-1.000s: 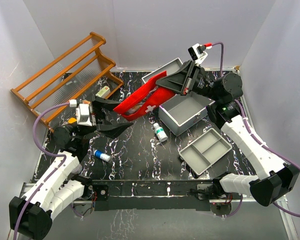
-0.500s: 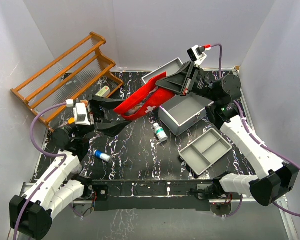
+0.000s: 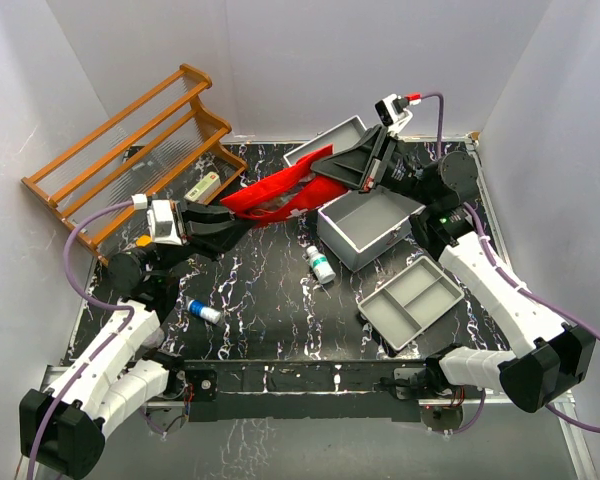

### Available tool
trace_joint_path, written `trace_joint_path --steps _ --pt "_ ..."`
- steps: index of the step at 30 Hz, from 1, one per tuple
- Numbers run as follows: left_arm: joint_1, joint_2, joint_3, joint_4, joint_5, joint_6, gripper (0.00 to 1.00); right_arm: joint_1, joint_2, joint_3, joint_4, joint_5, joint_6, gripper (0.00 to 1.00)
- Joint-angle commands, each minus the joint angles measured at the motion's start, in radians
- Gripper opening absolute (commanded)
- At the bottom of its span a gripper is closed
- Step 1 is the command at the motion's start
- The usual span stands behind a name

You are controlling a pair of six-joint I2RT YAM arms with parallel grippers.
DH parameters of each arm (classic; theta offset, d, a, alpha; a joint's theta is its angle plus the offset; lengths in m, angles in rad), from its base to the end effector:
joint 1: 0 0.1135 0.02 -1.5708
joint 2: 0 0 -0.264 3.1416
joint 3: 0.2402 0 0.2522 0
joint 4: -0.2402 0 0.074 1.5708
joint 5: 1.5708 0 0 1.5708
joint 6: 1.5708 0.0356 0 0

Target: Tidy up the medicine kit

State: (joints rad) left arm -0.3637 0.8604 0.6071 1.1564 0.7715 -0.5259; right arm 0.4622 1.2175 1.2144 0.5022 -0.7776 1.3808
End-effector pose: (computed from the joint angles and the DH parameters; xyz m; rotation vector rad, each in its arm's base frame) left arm 0.1422 -0.0807 0.3885 0.7241 0.7278 -1.0715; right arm 0.2225 0.1388 0.4680 -0.2166 1.4878 1.9666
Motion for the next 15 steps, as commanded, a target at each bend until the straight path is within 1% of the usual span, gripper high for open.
trace_joint_path --steps 1,2,3,6,9,12,15 --pt "-0.003 -0.029 0.016 -0.006 -0.017 0.036 0.08 0.0 -0.009 0.005 -0.008 0.02 -0.068 0.0" --pt "-0.004 -0.035 0.016 -0.022 -0.017 0.044 0.01 -0.002 -0.008 0.005 -0.021 0.024 -0.088 0.03" --pt "-0.003 -0.041 0.015 -0.041 -0.021 0.051 0.0 -0.001 -0.008 0.01 -0.037 0.028 -0.111 0.07" --pt "-0.004 -0.065 0.018 -0.134 -0.056 0.066 0.0 -0.005 -0.007 0.031 -0.119 0.047 -0.216 0.21" --pt "-0.003 -0.086 0.032 -0.27 -0.082 0.081 0.0 -0.019 -0.014 0.034 -0.165 0.064 -0.295 0.31" --pt "-0.004 -0.093 0.065 -0.428 -0.11 0.108 0.0 -0.025 -0.011 0.036 -0.225 0.07 -0.391 0.44" --pt "-0.003 -0.092 0.085 -0.561 -0.157 0.146 0.0 -0.028 -0.018 0.042 -0.336 0.122 -0.512 0.56"
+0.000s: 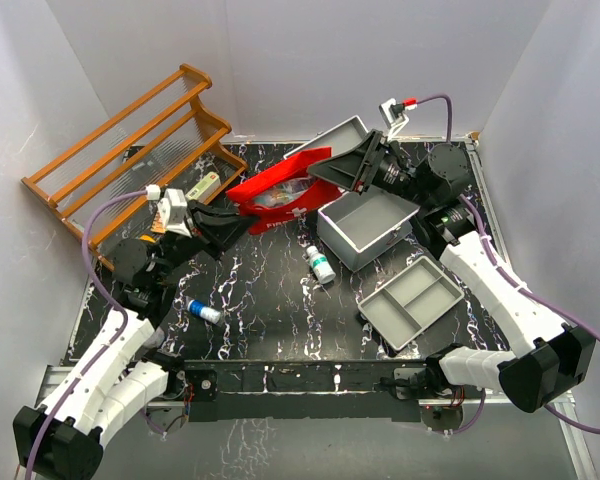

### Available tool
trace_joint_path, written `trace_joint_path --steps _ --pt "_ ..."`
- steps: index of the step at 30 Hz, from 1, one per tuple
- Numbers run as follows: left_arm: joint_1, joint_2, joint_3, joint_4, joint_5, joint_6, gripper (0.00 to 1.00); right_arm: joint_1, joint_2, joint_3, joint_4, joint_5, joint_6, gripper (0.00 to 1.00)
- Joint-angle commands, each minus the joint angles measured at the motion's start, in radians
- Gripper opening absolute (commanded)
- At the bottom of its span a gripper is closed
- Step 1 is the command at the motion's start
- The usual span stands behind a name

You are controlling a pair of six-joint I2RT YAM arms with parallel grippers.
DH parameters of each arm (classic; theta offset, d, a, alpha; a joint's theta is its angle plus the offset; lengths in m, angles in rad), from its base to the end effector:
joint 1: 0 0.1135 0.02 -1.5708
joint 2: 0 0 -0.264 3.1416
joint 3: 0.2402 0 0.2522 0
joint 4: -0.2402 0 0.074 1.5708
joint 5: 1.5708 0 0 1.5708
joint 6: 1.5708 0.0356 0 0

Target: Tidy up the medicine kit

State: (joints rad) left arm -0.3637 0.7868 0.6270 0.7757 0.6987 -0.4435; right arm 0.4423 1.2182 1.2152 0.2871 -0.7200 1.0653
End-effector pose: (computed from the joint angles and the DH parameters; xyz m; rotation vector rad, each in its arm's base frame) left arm 0.1485 -0.0810 0.3792 0.6369 0.9858 -1.0500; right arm 0.2346 0.1371 0.4488 -0.2432 1.5695 1.6852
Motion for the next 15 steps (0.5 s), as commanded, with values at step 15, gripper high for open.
trace_joint_path --steps 15 --pt "-0.003 0.033 0.005 -0.489 -0.338 0.257 0.0 0.042 -0.004 -0.016 -0.395 0.446 -0.608 0.6"
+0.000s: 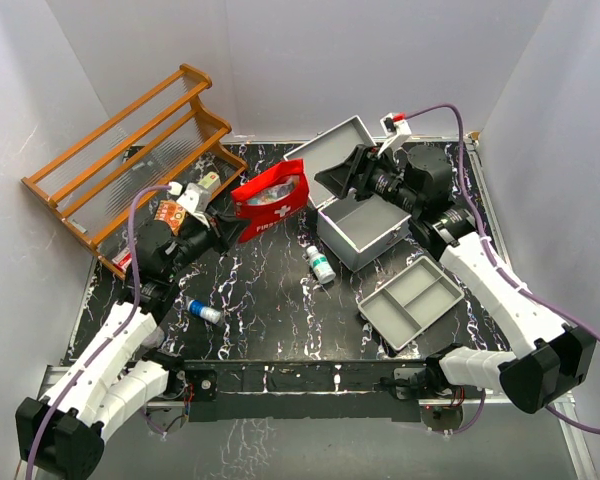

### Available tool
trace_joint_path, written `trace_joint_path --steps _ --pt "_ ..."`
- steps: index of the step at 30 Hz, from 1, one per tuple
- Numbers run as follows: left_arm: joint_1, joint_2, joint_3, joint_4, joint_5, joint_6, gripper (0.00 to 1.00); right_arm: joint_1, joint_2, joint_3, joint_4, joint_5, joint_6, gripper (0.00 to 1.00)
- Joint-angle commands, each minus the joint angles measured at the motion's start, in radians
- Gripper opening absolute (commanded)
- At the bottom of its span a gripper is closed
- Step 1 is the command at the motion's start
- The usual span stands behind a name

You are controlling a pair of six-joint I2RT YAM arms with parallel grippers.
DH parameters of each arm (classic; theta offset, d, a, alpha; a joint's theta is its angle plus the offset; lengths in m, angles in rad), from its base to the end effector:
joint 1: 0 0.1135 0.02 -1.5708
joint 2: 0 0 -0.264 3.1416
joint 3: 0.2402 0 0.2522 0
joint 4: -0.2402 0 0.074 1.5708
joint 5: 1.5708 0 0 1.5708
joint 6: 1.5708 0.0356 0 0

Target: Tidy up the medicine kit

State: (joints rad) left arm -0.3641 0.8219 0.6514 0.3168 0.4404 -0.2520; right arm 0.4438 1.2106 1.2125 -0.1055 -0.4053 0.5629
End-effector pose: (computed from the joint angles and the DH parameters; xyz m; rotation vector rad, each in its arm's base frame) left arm 0.1786 -0.0843 0.3399 0.4543 1.4196 -0.8144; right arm 0.2450 0.1320 0.4100 -0.2204 1.7740 1.0806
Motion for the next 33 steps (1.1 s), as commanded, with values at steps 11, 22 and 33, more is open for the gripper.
trace_joint_path --steps 11,22,33 --pt "-0.003 0.019 -0.05 -0.086 -0.131 0.186 0.0 0.451 0.217 0.047 0.12 0.331 -0.128 0.42" --pt "-0.005 0.014 -0.046 -0.09 -0.114 0.208 0.0 0.546 0.297 0.037 0.29 0.546 -0.008 0.22" --pt "-0.004 0.01 -0.041 -0.078 -0.084 0.21 0.0 0.55 0.345 0.082 0.319 0.586 0.018 0.31"
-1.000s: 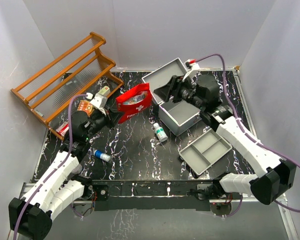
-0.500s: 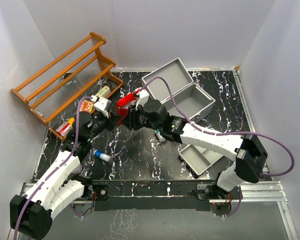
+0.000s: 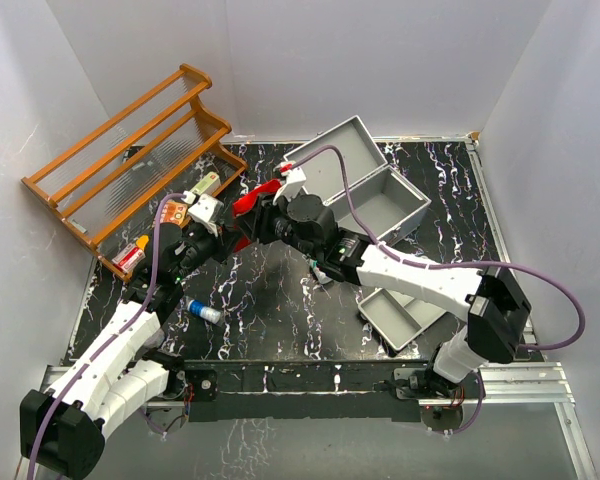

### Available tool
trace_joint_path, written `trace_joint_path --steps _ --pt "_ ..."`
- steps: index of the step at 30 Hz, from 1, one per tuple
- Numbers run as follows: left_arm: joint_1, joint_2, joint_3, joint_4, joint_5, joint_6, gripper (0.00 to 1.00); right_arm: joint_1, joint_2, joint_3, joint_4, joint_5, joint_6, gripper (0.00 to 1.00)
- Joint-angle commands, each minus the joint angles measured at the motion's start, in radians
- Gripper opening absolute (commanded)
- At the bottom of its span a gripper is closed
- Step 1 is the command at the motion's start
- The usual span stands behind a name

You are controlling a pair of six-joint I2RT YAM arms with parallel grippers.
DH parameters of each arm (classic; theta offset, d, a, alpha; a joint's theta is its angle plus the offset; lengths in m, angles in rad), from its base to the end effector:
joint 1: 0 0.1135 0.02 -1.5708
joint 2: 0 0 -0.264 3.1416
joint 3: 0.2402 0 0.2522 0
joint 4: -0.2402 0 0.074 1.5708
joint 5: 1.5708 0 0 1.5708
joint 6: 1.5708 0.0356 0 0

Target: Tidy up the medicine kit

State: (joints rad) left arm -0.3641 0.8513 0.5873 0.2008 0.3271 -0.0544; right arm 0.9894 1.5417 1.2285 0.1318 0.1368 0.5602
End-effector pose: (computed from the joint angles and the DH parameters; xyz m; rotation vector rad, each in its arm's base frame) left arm 0.1881 -0.0839 0.2993 0.5050 1.5846 -0.5858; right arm 0.2080 0.3076 0.3393 -0.2922 1.8391 0.9928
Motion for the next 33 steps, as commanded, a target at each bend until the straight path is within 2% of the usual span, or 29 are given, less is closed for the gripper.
trace_joint_path --steps 1,20,25,33 --pt "-0.004 -0.02 0.023 0.039 0.031 0.014 0.0 0.005 0.02 0.071 0.081 0.046 0.028 0.31" --pt "-0.005 -0.031 0.026 0.037 0.041 0.03 0.0 0.015 0.073 0.111 -0.002 0.061 0.049 0.34" --pt "-0.005 -0.032 0.028 0.036 0.041 0.031 0.0 0.015 0.063 0.108 0.02 0.04 0.017 0.18" --pt "-0.004 -0.038 0.028 0.026 0.021 0.028 0.0 0.015 0.046 0.092 -0.002 0.096 0.014 0.02"
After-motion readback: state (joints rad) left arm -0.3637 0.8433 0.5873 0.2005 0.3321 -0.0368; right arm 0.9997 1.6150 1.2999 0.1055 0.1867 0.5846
